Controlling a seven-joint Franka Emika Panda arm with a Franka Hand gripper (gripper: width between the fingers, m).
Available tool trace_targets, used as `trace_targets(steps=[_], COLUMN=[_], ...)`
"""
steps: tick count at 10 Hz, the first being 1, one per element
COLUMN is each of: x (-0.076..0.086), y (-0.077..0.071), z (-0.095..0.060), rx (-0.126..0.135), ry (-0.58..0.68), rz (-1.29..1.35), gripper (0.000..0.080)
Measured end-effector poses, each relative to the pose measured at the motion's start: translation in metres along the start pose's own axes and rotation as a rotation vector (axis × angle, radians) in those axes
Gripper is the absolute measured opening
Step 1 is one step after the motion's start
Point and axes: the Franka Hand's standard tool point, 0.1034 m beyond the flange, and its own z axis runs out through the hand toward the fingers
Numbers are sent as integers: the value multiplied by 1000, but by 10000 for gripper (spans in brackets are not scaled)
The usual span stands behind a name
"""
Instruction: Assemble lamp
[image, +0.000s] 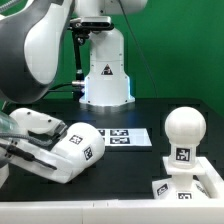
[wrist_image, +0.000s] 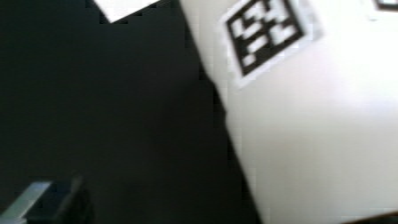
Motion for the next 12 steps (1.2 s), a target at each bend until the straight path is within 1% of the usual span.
trace_targets(steps=[4,5,6,7,8,9,10,11,12], x=[1,0,0,0,1,1,1,1,1], y=[1,-1,-3,-4,-2,-2,-2,-1,-1], z=[0,2,8,11,11,12,12,12,12], rx=[-3,19,70,109,131,123,123,123,123], ry=[2,-8,-36,-58,-69,-66,-67,-67,-67], rz=[6,48,112,151,173,171,171,172,172], gripper=[699,699,699,699,699,699,699,604,468])
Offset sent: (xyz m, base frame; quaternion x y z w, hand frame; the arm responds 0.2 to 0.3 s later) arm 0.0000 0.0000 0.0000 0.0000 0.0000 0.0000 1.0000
